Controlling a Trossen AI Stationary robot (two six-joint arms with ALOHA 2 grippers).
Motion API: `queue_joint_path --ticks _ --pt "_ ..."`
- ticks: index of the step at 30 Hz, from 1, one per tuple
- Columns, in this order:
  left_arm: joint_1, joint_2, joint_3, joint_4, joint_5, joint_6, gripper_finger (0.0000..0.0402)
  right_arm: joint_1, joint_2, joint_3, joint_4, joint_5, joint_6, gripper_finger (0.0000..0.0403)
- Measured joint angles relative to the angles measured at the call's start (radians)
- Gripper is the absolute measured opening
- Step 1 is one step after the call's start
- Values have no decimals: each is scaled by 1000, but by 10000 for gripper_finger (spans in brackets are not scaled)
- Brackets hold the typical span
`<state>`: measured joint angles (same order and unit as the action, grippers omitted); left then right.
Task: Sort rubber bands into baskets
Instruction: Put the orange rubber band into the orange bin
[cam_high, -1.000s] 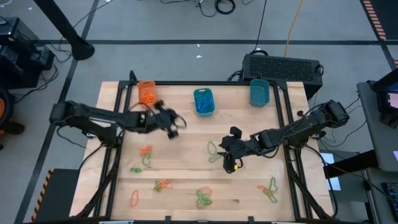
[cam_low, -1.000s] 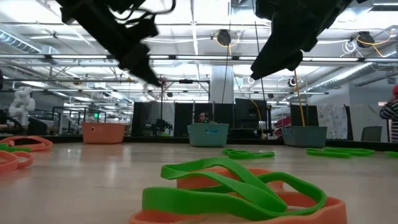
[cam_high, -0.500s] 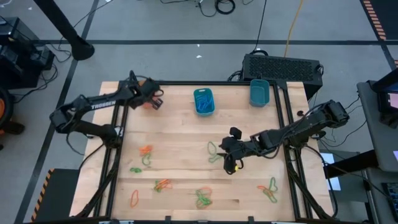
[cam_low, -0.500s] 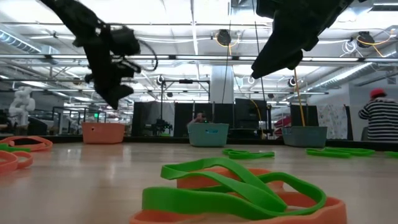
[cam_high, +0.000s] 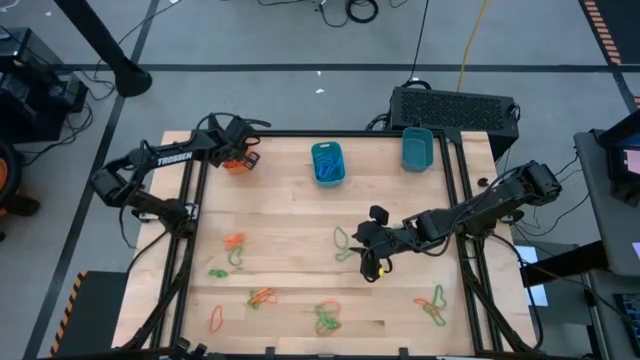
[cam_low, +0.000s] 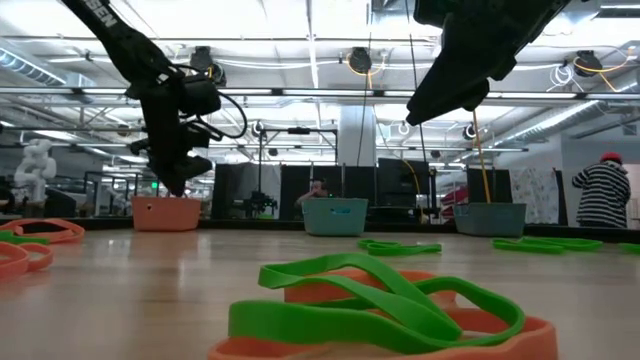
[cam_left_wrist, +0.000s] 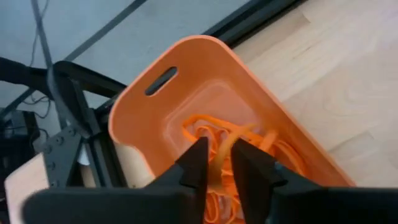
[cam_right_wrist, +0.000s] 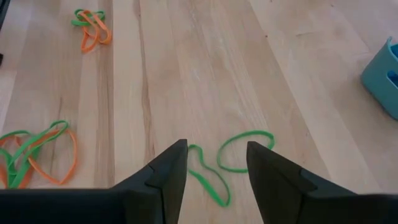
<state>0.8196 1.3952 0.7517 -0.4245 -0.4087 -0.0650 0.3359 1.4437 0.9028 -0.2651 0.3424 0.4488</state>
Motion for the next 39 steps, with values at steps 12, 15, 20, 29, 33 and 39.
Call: queue_joint_path --ticks 12,15,20,29,33,39 --pt "-1 -3 0 -66 -15 2 174 1 0 0 -2 -3 3 157" --pt "-1 -13 0 -106 -16 24 186 1 0 0 -2 -3 3 157" --pt "-6 -15 0 -176 -7 46 196 0 0 0 1 -3 3 157" --pt "-23 -15 0 -173 -63 47 197 0 0 0 6 -4 3 157" --pt "-30 -24 0 -177 -44 33 197 0 0 0 5 -21 3 157" --pt "-107 -130 0 -183 194 -28 197 8 -9 29 2 -233 40 157"
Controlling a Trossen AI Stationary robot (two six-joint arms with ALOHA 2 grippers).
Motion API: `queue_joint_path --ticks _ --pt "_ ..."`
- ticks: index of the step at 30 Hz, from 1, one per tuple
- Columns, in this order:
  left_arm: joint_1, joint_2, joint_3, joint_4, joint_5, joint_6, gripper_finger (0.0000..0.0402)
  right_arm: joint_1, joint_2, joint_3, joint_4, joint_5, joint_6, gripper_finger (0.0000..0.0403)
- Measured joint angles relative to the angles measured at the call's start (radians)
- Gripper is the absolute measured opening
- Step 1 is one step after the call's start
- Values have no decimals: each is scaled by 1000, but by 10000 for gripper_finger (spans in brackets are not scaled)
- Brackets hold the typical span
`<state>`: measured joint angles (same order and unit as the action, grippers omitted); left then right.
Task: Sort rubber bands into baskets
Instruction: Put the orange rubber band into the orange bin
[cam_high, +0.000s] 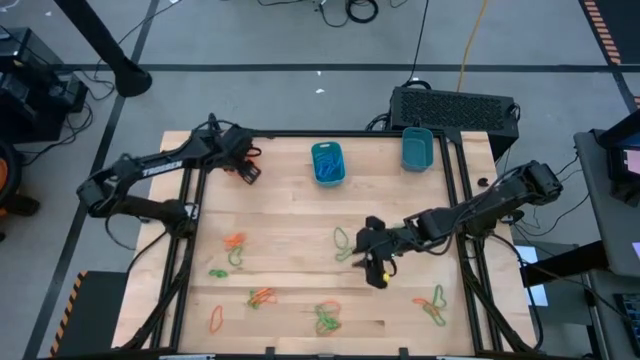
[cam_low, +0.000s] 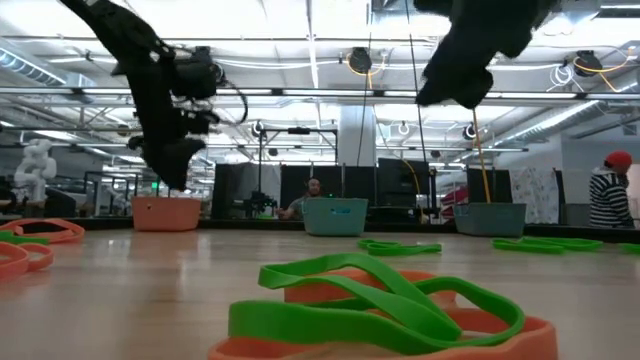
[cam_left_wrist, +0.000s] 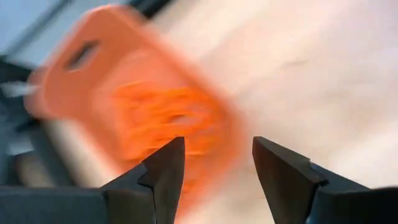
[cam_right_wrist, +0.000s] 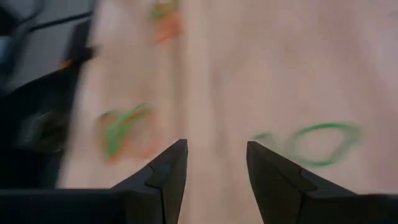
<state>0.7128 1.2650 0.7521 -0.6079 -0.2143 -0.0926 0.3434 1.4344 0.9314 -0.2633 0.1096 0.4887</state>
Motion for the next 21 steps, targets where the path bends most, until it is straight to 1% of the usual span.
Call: queue_joint_path --ticks 3,4,6,10,13,17,19,21 --pt "-89 -74 0 0 159 -43 197 33 0 20 -13 -121 12 157" --pt "-131 -99 -4 8 200 -59 197 45 0 26 -11 -144 34 157" --pt "-237 -147 -22 49 232 -85 197 76 -1 34 -17 -172 95 157" --pt "-478 -204 -51 128 230 -150 197 159 -1 63 -171 -191 224 157" --pt "-676 -210 -61 238 198 -187 197 219 -1 71 -297 -194 364 157" --pt "-922 -161 -88 461 142 -191 197 303 6 70 -452 -189 599 157" --pt "-1020 -119 -93 548 86 -186 197 349 19 70 -501 -194 685 157" --pt "-1100 -66 -93 634 19 -162 196 387 36 70 -510 -193 738 157"
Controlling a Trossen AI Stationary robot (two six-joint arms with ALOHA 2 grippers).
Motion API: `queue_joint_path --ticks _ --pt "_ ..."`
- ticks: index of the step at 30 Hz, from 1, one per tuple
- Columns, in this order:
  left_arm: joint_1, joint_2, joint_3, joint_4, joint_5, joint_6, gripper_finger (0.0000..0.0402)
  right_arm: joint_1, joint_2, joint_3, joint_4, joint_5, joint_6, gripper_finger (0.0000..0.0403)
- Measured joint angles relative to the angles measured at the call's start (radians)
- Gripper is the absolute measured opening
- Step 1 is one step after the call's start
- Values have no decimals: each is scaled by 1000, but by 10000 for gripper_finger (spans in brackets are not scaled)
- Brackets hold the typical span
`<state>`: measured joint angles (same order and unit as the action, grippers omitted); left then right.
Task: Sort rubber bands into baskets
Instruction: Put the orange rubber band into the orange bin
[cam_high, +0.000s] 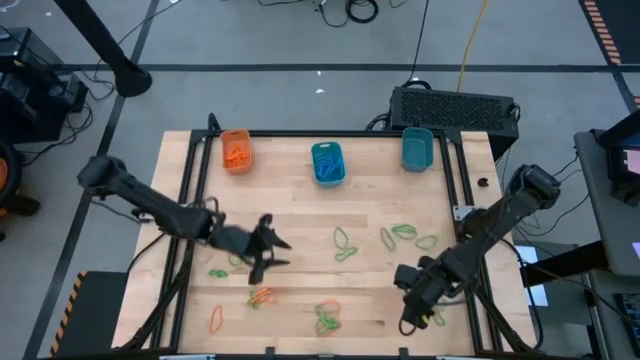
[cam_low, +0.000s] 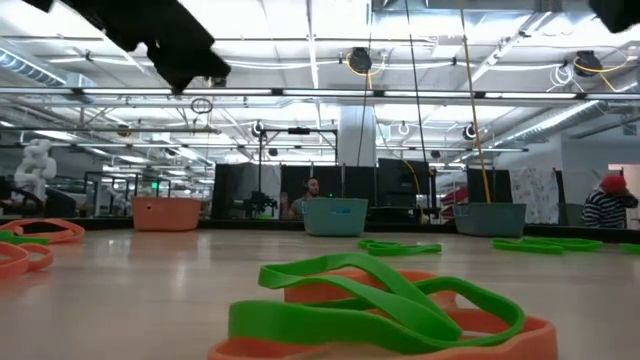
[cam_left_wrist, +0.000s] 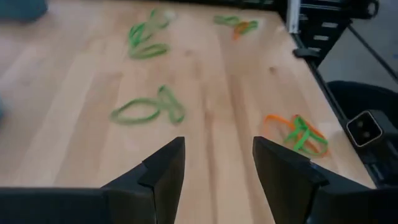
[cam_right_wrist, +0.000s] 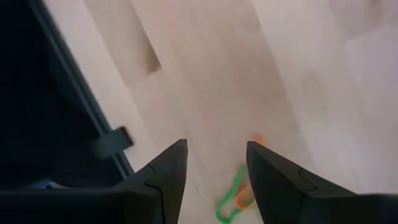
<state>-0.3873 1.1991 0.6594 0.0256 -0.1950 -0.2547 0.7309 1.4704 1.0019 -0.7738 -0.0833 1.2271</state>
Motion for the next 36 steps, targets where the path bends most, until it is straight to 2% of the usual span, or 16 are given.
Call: queue_joint_path --ticks 4,12,16,22,27,32,36 --pt "-93 132 0 173 -96 14 196 61 58 0 -1 5 87 157" --pt "-107 331 -1 413 -102 112 196 96 204 0 -72 5 87 157" --pt "-86 365 -1 482 -102 111 196 96 247 -1 -74 -1 56 157" --pt "-77 368 -1 483 -75 111 196 96 296 1 -72 -51 41 152" --pt "-78 368 -1 482 -70 106 196 97 317 4 -78 -56 2 112" --pt "-78 368 -1 482 -68 106 196 85 304 2 -75 -53 -55 17" --pt "-78 368 -1 487 -68 106 196 71 274 -5 -108 38 -99 6"
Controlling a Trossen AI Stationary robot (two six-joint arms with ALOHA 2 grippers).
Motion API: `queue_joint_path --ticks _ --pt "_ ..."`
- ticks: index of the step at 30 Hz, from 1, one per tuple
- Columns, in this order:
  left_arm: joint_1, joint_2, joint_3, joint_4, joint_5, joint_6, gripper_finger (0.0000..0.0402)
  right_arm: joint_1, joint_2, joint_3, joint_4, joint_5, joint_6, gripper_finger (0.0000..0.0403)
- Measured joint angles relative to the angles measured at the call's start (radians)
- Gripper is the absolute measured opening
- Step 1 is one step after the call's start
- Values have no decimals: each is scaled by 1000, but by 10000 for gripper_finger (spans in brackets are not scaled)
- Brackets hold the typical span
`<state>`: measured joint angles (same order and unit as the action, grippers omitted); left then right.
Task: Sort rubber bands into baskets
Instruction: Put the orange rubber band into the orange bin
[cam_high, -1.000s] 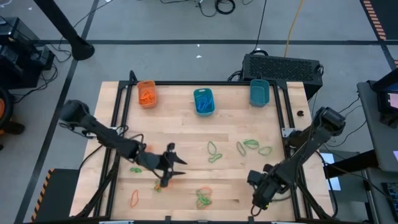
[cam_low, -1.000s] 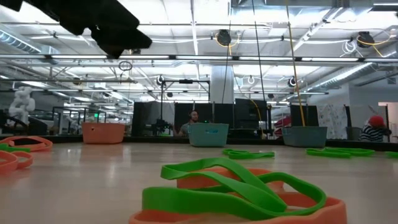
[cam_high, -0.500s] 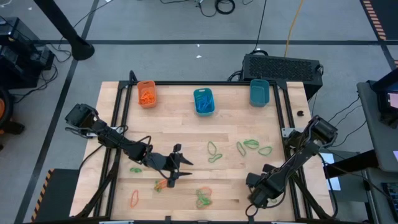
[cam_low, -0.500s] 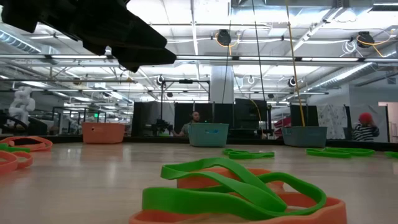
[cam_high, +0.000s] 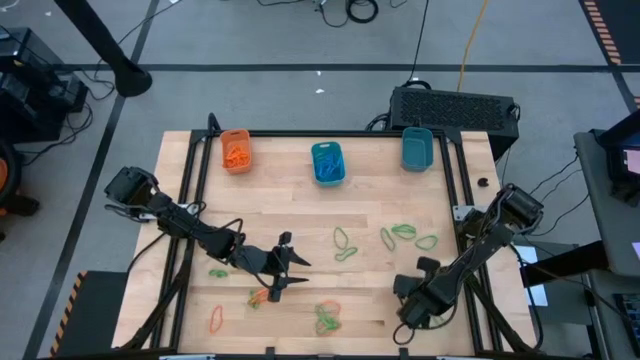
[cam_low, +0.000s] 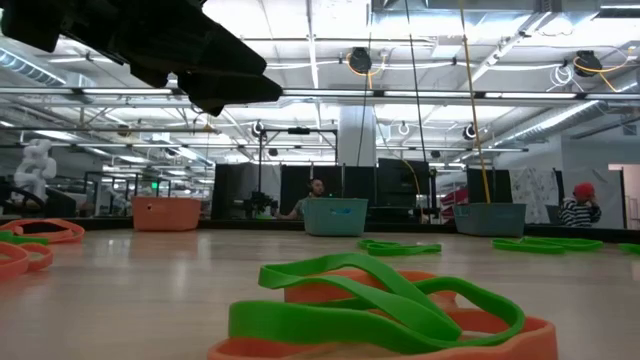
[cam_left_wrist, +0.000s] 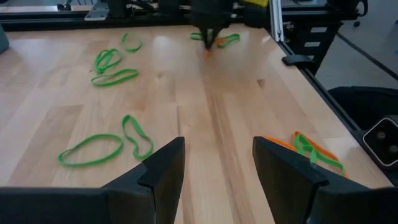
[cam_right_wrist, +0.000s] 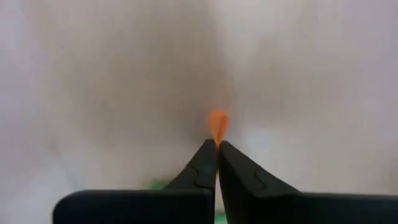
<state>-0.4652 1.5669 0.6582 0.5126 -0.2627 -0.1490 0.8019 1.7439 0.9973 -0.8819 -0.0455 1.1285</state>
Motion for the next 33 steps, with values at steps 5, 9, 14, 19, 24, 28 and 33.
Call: queue_joint_path --ticks 5,9,14,19,24,28,33 --pt "0 11 1 79 10 1 196 -26 -84 20 19 144 -22 2" --pt "0 64 1 224 53 50 196 -39 -150 63 134 357 -104 1" --pt "0 182 2 474 54 81 195 -60 -187 79 506 556 -378 1" --pt "1 288 16 669 83 84 195 -101 -176 80 836 575 -643 0" --pt "1 329 55 716 121 85 195 -146 -164 80 982 568 -759 0" --pt "7 332 85 712 121 86 195 -176 -140 80 1060 491 -815 0" --pt "24 334 103 710 210 84 195 -193 -107 79 1079 490 -834 0"
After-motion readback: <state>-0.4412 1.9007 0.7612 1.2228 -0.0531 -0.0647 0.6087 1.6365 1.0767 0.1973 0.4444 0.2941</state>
